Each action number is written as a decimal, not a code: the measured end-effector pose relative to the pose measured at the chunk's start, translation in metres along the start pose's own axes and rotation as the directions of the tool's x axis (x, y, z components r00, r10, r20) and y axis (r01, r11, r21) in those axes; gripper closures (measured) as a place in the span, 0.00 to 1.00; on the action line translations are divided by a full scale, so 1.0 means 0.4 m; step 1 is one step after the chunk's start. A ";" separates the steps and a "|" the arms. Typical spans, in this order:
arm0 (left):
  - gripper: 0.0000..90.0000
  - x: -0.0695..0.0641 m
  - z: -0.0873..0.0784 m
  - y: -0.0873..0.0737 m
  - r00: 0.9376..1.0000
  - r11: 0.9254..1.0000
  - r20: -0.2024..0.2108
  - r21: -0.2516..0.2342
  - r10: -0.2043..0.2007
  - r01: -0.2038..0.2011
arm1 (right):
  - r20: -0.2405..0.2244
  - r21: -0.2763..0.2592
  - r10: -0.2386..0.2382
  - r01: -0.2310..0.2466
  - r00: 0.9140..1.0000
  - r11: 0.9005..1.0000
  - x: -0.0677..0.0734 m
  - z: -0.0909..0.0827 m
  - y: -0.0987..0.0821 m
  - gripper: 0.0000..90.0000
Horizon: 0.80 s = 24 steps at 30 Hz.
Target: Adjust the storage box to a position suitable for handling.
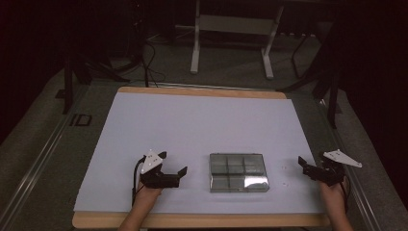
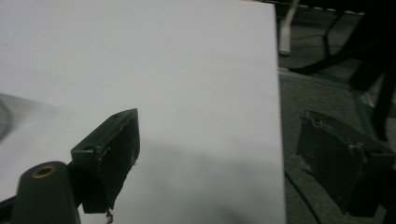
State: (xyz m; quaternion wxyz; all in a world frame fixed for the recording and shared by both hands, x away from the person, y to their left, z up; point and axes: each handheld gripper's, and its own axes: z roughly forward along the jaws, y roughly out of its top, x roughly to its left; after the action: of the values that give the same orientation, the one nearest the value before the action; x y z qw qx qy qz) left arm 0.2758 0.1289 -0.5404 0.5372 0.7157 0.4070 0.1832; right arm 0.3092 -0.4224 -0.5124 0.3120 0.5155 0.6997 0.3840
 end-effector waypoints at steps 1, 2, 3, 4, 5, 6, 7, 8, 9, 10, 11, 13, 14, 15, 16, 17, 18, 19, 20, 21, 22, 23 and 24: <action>0.01 -0.004 0.001 0.003 1.000 1.000 0.004 0.004 0.008 -0.008 | 0.000 0.000 0.000 0.000 1.000 1.000 0.000 0.000 0.000 0.15; 0.01 -0.007 0.001 0.006 1.000 1.000 0.010 0.004 0.017 -0.017 | -0.011 -0.006 -0.015 0.014 1.000 1.000 0.007 -0.001 0.005 0.15; 0.01 -0.010 0.002 0.009 1.000 1.000 0.020 0.007 0.022 -0.022 | -0.011 -0.006 -0.015 0.014 1.000 1.000 0.007 -0.001 0.005 0.15; 0.01 -0.012 0.004 0.012 0.999 0.999 0.025 0.013 0.028 -0.029 | -0.027 -0.001 -0.025 0.025 0.999 1.000 0.014 0.001 0.009 0.15; 0.01 -0.013 0.004 0.015 0.999 0.999 0.036 0.016 0.034 -0.035 | -0.027 -0.001 -0.025 0.025 0.999 1.000 0.014 0.001 0.009 0.15; 0.01 -0.016 0.007 0.019 0.998 0.999 0.054 0.019 0.035 -0.036 | -0.040 0.001 -0.035 0.035 0.999 0.999 0.020 0.003 0.012 0.15; 0.01 -0.016 0.007 0.019 0.998 0.999 0.054 0.019 0.035 -0.036 | -0.040 0.001 -0.035 0.035 0.999 0.999 0.020 0.003 0.012 0.15; 0.01 -0.017 0.008 0.022 0.997 0.999 0.067 0.020 0.040 -0.042 | -0.050 0.003 -0.037 0.037 0.998 0.999 0.022 0.005 0.014 0.15; 0.01 -0.018 0.009 0.024 0.996 0.999 0.073 0.023 0.044 -0.046 | -0.072 0.003 -0.037 0.037 0.997 0.999 0.028 0.007 0.016 0.15; 0.01 -0.019 0.012 0.027 0.995 0.998 0.084 0.029 0.047 -0.050 | -0.084 0.007 -0.041 0.042 0.996 0.999 0.030 0.008 0.018 0.15; 0.01 -0.021 0.013 0.028 0.995 0.998 0.084 0.030 0.050 -0.053 | -0.092 0.008 -0.049 0.050 0.995 0.999 0.034 0.009 0.019 0.15; 0.01 -0.022 0.014 0.029 0.995 0.998 0.085 0.030 0.055 -0.058 | -0.102 0.008 -0.056 0.057 0.993 0.998 0.037 0.008 0.021 0.15; 0.01 -0.023 0.015 0.031 0.995 0.998 0.086 0.031 0.053 -0.056 | -0.113 0.009 -0.063 0.065 0.992 0.998 0.041 0.008 0.022 0.15; 0.01 -0.024 0.015 0.032 0.995 0.998 0.082 0.027 0.049 -0.052 | -0.134 0.010 -0.075 0.077 0.988 0.997 0.044 0.008 0.024 0.15; 0.01 -0.026 0.016 0.033 0.995 0.998 0.088 0.027 0.047 -0.049 | -0.152 0.013 -0.077 0.080 0.985 0.997 0.048 0.008 0.026 0.15; 0.01 -0.028 0.018 0.034 0.994 0.998 0.093 0.030 0.051 -0.054 | -0.197 0.004 -0.070 0.072 0.978 0.997 0.053 0.005 0.030 0.15; 0.01 -0.031 0.020 0.036 0.994 0.998 0.095 0.036 0.056 -0.059 | -0.210 -0.001 -0.073 0.074 0.975 0.997 0.056 0.004 0.032 0.15; 0.01 -0.034 0.023 0.038 0.993 0.997 0.105 0.040 0.060 -0.065 | -0.229 -0.004 -0.071 0.072 0.971 0.997 0.058 0.004 0.034 0.15; 0.01 -0.036 0.024 0.039 0.992 0.997 0.110 0.043 0.064 -0.069 | -0.229 -0.004 -0.071 0.072 0.971 0.997 0.058 0.004 0.034 0.15; 0.01 -0.040 0.027 0.041 0.991 0.996 0.115 0.043 0.067 -0.073 | -0.242 -0.003 -0.065 0.066 0.968 0.998 0.059 0.004 0.035 0.15; 0.01 -0.048 0.031 0.044 0.989 0.995 0.117 0.049 0.086 -0.092 | -0.282 -0.001 -0.072 0.075 0.957 0.997 0.068 0.004 0.039 0.15; 0.01 -0.048 0.031 0.044 0.989 0.995 0.117 0.049 0.086 -0.092 | -0.282 -0.001 -0.072 0.075 0.957 0.997 0.068 0.004 0.039 0.15; 0.01 -0.051 0.033 0.045 0.988 0.994 0.125 0.053 0.092 -0.100 | -0.288 0.002 -0.084 0.089 0.954 0.996 0.073 0.005 0.040 0.15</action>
State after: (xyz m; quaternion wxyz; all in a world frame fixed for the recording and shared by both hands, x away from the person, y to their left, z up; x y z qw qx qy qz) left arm 0.2796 0.1033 -0.5252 0.5302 0.7600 0.3436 0.1525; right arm 0.3106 -0.3911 -0.5009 0.2195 0.4253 0.7623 0.4356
